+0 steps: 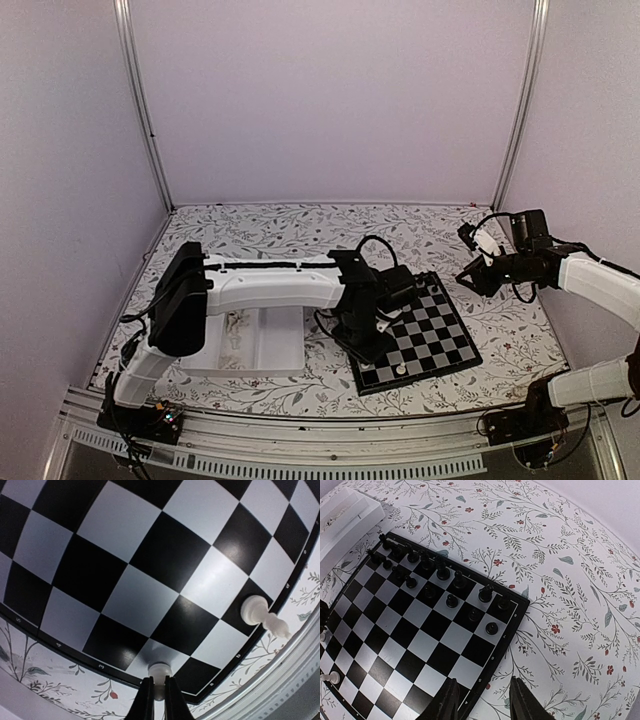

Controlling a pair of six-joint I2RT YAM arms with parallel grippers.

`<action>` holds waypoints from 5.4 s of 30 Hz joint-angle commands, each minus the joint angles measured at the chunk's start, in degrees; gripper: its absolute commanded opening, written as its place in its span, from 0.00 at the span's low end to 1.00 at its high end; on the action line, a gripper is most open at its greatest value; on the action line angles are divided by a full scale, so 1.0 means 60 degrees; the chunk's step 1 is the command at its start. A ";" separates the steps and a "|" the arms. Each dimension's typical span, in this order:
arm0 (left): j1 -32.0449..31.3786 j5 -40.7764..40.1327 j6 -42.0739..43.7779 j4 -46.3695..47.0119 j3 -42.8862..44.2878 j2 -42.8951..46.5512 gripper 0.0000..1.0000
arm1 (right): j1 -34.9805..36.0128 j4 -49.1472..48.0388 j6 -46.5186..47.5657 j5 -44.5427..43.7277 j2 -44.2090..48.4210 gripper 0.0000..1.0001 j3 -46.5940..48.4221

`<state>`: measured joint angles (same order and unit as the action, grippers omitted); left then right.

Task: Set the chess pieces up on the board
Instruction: Place the chess piece on the chessboard, then pick up the chess piece from the storage box.

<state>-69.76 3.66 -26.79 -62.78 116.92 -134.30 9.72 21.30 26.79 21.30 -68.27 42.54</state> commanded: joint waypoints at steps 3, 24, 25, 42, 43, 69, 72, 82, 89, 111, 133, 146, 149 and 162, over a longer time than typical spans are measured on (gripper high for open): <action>-0.0122 -0.0170 -0.0104 -0.0055 0.0185 -0.0113 0.07 | -0.0039 -0.0146 0.0017 0.0163 -0.0058 0.38 -0.0016; 0.0520 -0.2685 -0.1369 -0.0326 -0.2678 0.3280 0.32 | -0.0036 -0.0029 0.0145 0.0637 -0.0124 0.38 0.0006; 0.0698 -0.2885 -0.1630 -0.0379 -0.3346 0.3726 0.31 | -0.0033 0.0014 0.0175 0.0725 -0.0147 0.38 0.0033; 0.1576 -0.3086 -0.1658 -0.0593 -0.7911 0.5840 0.22 | -0.0025 0.0152 0.0251 0.1106 -0.0166 0.37 0.0072; 0.1588 -0.3122 -0.1563 -0.0592 -0.7925 0.5845 0.22 | -0.0023 0.0156 0.0252 0.1119 -0.0165 0.37 0.0072; 0.2580 -0.2989 -0.0808 -0.0274 -0.8813 0.5292 0.34 | -0.0023 0.0202 0.0294 0.1203 -0.0326 0.37 0.0058; 0.2617 -0.3026 -0.0879 -0.0309 -0.8838 0.5206 0.34 | -0.0032 0.0200 0.0299 0.1211 -0.0366 0.37 0.0058; 0.2704 -0.2642 -0.0986 -0.0180 -0.9082 0.5128 0.34 | -0.0027 0.0229 0.0308 0.1281 -0.0454 0.37 0.0058; 0.2705 -0.2560 -0.1086 -0.0188 -0.9003 0.5182 0.31 | -0.0029 0.0240 0.0308 0.1328 -0.0457 0.37 0.0058; 0.2851 -0.2488 -0.1422 -0.0496 -0.8889 0.5569 0.35 | -0.0023 0.0288 0.0340 0.1438 -0.0530 0.37 0.0072; 0.2983 -0.2586 -0.1157 -0.0652 -0.8509 0.5763 0.19 | -0.0024 0.0300 0.0340 0.1489 -0.0617 0.37 0.0072; 0.2983 -0.2581 -0.1279 -0.0614 -0.8902 0.5566 0.29 | -0.0032 0.0331 0.0340 0.1533 -0.0613 0.37 0.0087; 0.2983 -0.2314 -0.1245 -0.0353 -0.9002 0.5578 0.27 | -0.0026 0.0336 0.0339 0.1547 -0.0632 0.37 0.0087; 0.2969 -0.2272 -0.1341 -0.0568 -0.8825 0.5611 0.13 | -0.0027 0.0332 0.0340 0.1562 -0.0663 0.37 0.0091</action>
<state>-52.49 -10.35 -34.33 -65.89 63.00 -101.14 9.69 22.83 28.34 29.34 -71.72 42.54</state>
